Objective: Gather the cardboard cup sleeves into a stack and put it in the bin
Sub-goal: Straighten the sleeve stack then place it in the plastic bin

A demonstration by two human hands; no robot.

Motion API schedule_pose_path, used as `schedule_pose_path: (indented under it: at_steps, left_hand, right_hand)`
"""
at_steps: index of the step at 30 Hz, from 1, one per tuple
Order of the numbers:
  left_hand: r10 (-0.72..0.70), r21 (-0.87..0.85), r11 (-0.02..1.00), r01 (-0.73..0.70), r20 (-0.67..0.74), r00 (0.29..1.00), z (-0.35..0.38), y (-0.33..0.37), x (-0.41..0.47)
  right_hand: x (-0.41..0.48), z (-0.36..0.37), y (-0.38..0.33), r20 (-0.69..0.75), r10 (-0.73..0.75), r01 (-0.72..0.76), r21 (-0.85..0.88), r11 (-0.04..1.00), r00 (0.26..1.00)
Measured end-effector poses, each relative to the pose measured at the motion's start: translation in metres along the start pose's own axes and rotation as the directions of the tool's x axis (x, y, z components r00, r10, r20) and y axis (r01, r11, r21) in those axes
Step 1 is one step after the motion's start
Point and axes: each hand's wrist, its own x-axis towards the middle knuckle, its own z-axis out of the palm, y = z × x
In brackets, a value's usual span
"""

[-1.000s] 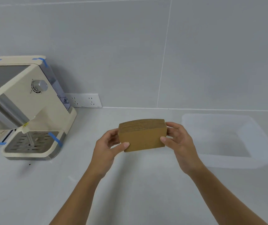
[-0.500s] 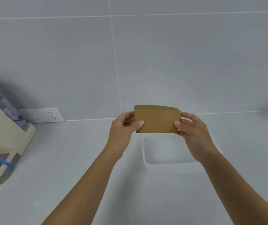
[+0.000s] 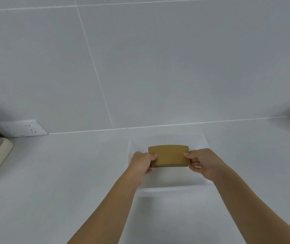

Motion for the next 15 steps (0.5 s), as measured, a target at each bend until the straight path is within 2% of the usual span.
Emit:
schedule_pose_path:
  at_steps: [5, 9, 15]
  left_hand:
    - [-0.032, 0.058, 0.998, 0.037, -0.089, 0.996, 0.013, -0.006, 0.021]
    - [0.006, 0.099, 0.995, 0.008, -0.14, 0.99, 0.018, -0.003, 0.031]
    - [0.113, 0.316, 0.947, -0.052, -0.178, 0.977, 0.019, 0.0, 0.036]
  right_hand:
    - [0.02, 0.006, 0.0, -0.047, 0.043, -0.045, -0.055, 0.997, 0.998]
    - [0.033, 0.01, -0.001, -0.076, 0.026, -0.033, -0.104, 0.994, 0.997]
    - [0.041, 0.016, -0.001, -0.109, -0.054, 0.028, -0.226, 0.974, 0.993]
